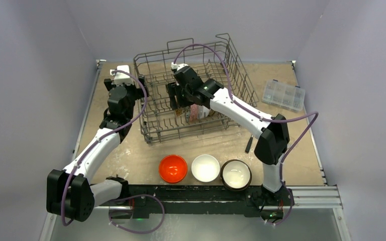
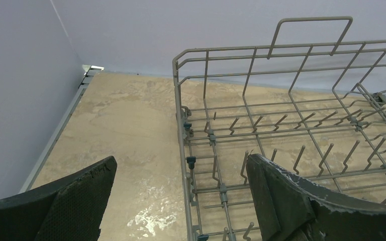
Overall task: Load the bowls into the dish rack
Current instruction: Place the bowl in the dish rack.
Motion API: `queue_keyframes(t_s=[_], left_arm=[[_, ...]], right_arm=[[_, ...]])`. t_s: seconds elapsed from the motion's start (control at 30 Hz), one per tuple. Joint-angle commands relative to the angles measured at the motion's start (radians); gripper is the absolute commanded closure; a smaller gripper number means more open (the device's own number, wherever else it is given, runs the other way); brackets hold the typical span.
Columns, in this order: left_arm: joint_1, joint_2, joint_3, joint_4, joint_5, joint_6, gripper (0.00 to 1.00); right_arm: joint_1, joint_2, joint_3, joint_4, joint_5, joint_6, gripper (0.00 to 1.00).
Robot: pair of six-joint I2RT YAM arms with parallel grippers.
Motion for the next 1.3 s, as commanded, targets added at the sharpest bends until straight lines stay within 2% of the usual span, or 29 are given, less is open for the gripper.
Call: queue_keyframes(t_s=[0.0,0.57,1.13,1.17,1.27], left_arm=[[0.004,-0.017,-0.002,0.041,-0.007,0.006,0.01],[0.006,-0.026,-0.015,0.062,0.028,-0.003,0.01],[0.006,-0.024,-0.020,0.071,0.043,-0.009,0.01],[0.006,-0.023,-0.020,0.072,0.045,-0.009,0.01],[0.006,-0.023,-0.020,0.073,0.048,-0.009,0.01]], right_arm=[[0.001,-0.006,0.084,0.012,0.049,-0.020,1.00],[0.003,0.109,0.169,-0.054,0.060,0.006,1.00],[0.004,0.166,0.157,-0.059,0.041,0.014,1.00],[0.003,0.162,0.149,-0.058,0.031,0.015,0.96],[0.004,0.151,0.144,-0.059,0.004,0.021,0.68]])
